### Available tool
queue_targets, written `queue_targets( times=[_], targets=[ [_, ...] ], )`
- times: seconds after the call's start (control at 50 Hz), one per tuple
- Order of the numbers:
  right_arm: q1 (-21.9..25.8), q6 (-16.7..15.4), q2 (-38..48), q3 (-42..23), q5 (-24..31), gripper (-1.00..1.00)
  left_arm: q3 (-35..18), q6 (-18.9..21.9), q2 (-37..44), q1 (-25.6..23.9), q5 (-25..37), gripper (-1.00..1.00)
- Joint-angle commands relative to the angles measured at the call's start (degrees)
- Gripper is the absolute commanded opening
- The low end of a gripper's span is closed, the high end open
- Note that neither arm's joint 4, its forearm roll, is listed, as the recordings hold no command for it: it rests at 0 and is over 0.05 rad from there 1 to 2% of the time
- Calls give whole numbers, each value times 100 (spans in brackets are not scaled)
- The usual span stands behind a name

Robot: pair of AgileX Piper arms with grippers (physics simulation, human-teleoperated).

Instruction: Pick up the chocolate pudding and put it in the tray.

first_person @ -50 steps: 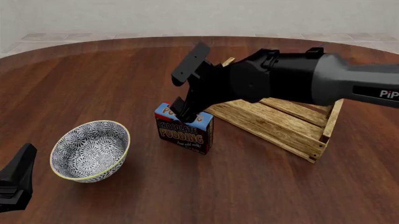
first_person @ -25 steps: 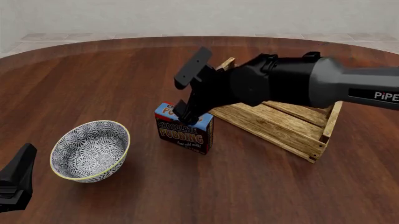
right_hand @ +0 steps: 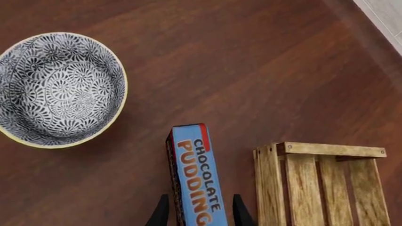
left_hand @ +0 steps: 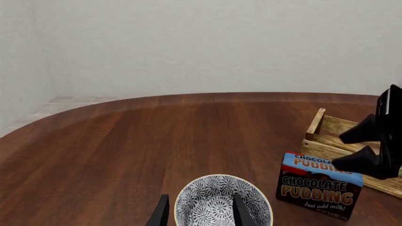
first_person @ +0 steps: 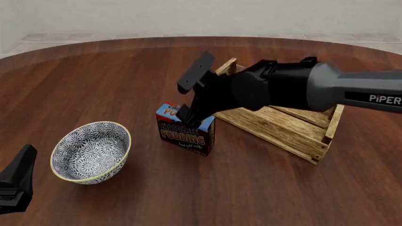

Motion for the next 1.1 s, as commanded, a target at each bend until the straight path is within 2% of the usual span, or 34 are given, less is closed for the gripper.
queue_targets(
  times=[0.02,1.1],
  targets=[
    [-3,31,42,63,-54,100,0,0,0,0,0,100],
    [-91,119,221,186,-230,100,0,0,0,0,0,100]
  ],
)
